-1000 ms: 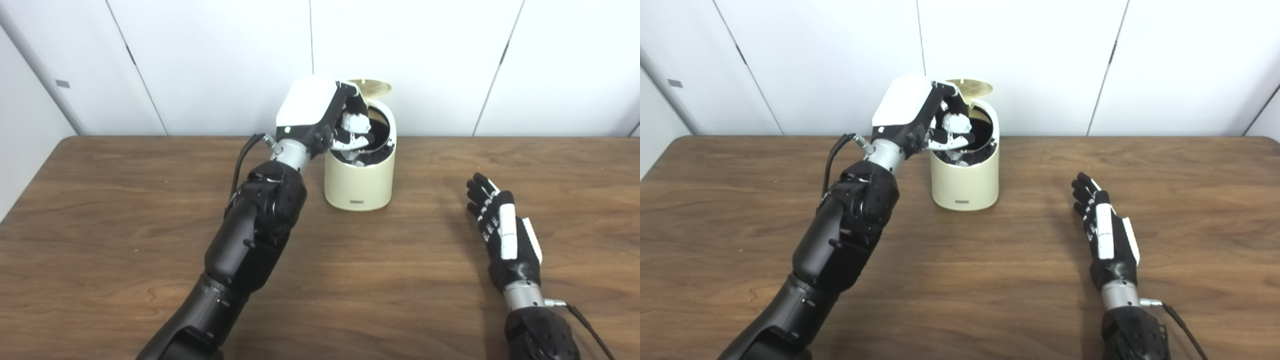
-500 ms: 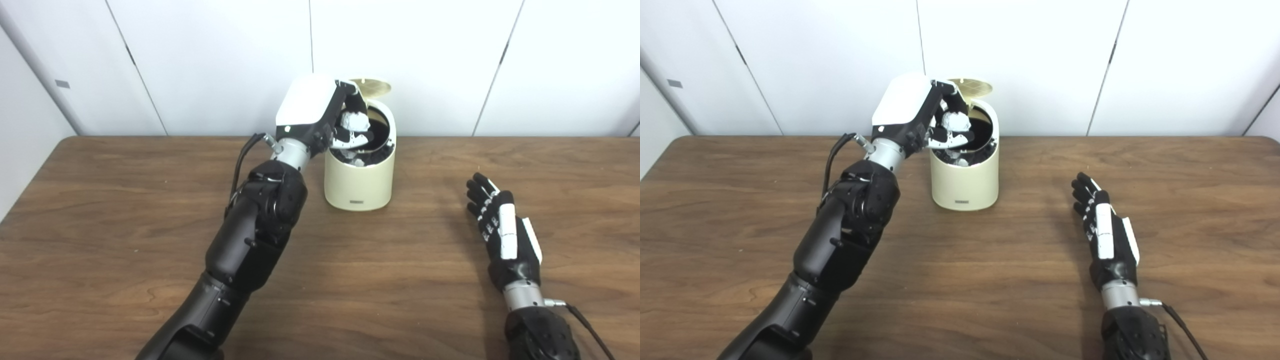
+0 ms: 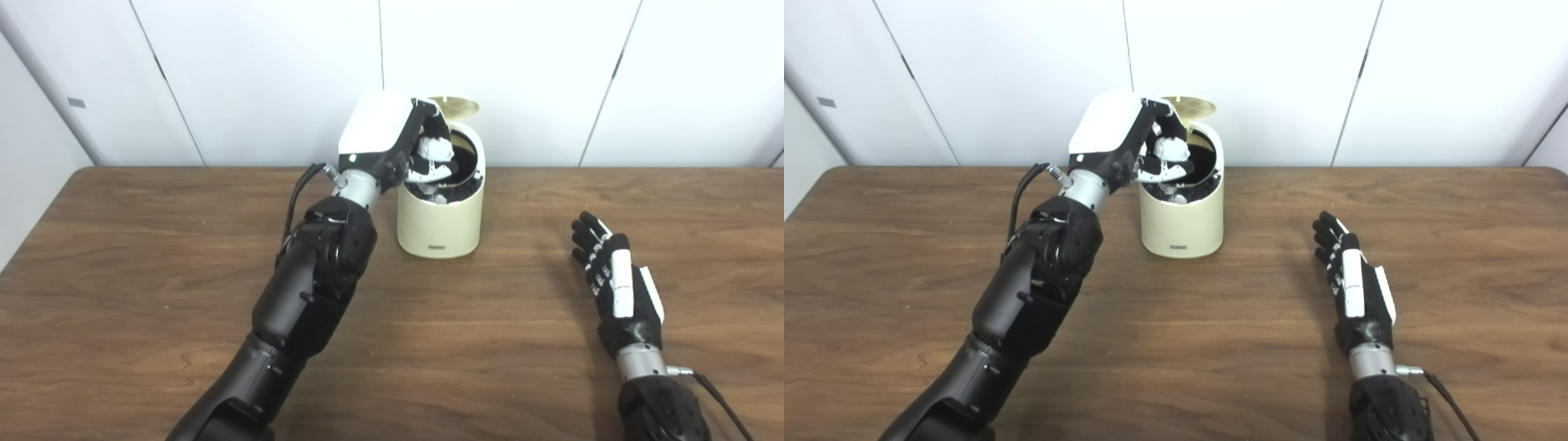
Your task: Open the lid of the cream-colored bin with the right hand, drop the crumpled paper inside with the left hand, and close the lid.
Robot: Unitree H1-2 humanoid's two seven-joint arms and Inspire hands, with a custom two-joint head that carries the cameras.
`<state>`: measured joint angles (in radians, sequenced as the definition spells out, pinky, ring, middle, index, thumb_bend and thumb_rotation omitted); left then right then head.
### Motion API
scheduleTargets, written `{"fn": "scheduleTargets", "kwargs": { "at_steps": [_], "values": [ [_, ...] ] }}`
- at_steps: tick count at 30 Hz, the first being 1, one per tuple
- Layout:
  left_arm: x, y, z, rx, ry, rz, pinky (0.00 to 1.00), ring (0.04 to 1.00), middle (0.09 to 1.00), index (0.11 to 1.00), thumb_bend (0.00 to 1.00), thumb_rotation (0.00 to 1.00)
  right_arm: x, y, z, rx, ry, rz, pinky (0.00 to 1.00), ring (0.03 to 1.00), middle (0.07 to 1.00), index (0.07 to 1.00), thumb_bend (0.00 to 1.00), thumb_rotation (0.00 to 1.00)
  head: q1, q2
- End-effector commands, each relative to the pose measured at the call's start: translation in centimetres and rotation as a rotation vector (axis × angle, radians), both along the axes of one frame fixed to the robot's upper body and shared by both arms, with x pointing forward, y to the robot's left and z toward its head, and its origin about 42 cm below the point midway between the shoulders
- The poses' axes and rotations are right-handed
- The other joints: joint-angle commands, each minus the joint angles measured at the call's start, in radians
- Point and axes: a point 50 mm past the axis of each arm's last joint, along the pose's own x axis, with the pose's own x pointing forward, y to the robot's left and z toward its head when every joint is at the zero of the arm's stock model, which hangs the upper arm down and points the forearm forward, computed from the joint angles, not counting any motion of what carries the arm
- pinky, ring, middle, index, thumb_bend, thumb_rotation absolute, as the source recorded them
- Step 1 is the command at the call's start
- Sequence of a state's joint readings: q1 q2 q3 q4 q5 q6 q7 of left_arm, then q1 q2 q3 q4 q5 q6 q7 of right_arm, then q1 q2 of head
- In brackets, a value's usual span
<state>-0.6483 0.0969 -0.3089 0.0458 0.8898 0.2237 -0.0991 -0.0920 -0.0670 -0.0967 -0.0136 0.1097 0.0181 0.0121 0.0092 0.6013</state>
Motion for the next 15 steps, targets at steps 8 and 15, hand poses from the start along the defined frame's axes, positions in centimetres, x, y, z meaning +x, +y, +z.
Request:
{"fn": "scheduleTargets", "kwargs": {
  "at_steps": [8,15],
  "values": [
    [0.47,-0.59,2.92,-0.015,-0.094,-0.009,0.3,0.435,0.555,0.491,0.47,0.0,0.34,0.41,0.56,0.014,-0.033,0.01,0.93,0.922,0.887,0.879,0.58,1.0,0.0,0.001],
    [0.47,-0.59,2.92,-0.015,-0.094,-0.009,0.3,0.435,0.555,0.491,0.47,0.0,0.34,0.41,0.56,0.014,-0.033,0.01,0.93,0.922,0.887,0.879,0.58,1.0,0.0,0.001]
  ]
}}
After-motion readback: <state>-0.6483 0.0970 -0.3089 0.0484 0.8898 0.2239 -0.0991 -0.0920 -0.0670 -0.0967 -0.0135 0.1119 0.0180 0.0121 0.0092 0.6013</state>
